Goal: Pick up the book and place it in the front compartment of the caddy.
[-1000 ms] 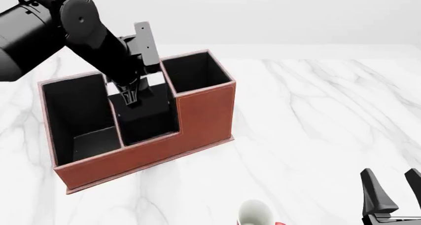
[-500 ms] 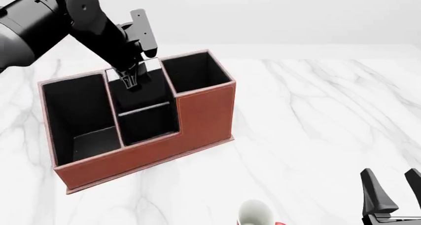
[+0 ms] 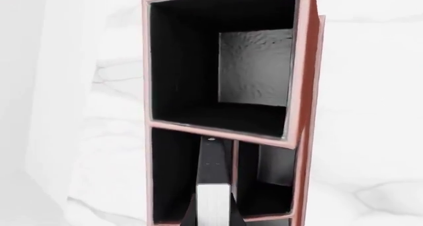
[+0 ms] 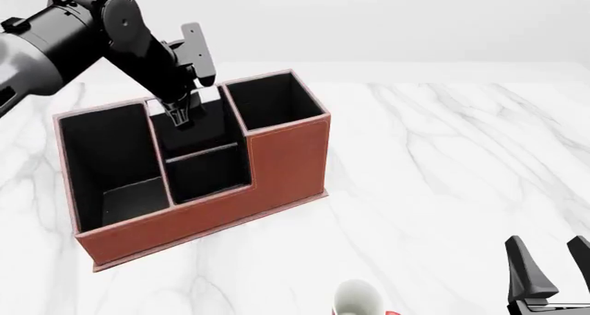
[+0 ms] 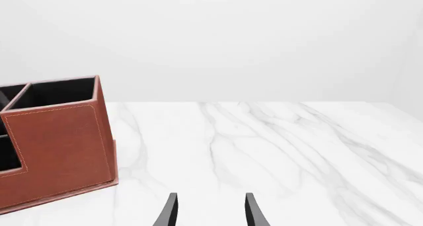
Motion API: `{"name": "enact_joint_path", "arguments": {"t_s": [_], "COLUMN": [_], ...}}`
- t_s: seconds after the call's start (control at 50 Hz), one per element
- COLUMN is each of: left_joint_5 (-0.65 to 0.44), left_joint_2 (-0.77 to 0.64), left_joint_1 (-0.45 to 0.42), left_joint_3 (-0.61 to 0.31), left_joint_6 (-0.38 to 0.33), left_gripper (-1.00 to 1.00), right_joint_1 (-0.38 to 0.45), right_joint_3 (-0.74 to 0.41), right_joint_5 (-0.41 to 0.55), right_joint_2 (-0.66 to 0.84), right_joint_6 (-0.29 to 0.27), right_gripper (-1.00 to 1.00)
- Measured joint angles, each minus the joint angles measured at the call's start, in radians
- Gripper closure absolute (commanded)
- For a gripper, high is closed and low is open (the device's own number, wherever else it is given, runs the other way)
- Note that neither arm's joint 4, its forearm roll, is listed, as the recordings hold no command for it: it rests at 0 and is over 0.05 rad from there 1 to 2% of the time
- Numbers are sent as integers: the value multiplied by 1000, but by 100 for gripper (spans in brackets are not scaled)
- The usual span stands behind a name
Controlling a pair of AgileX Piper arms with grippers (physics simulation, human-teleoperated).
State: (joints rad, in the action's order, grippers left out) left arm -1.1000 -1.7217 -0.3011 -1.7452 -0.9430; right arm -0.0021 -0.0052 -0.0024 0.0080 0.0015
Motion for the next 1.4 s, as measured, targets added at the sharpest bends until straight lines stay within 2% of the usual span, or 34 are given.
{"name": "enact_joint_path", "arguments": {"t_s": [0.84,0.86,1.4], "left_joint_5": [123,127,167], "left_joint_2": [-120,-124,-136], "left_joint_1": [30,31,50], "left_joint_3": [32,33,25], "left_joint_6": [-10,-10,-40], "left_gripper": [100,-100,-100], "right_joint_1": [0,0,0], "right_joint_3": [0,0,0], "right_joint_5": [0,0,0], "right_joint_2": [0,0,0], "right_joint_6": [0,0,0], "right_gripper": [-100,-100,-100]}}
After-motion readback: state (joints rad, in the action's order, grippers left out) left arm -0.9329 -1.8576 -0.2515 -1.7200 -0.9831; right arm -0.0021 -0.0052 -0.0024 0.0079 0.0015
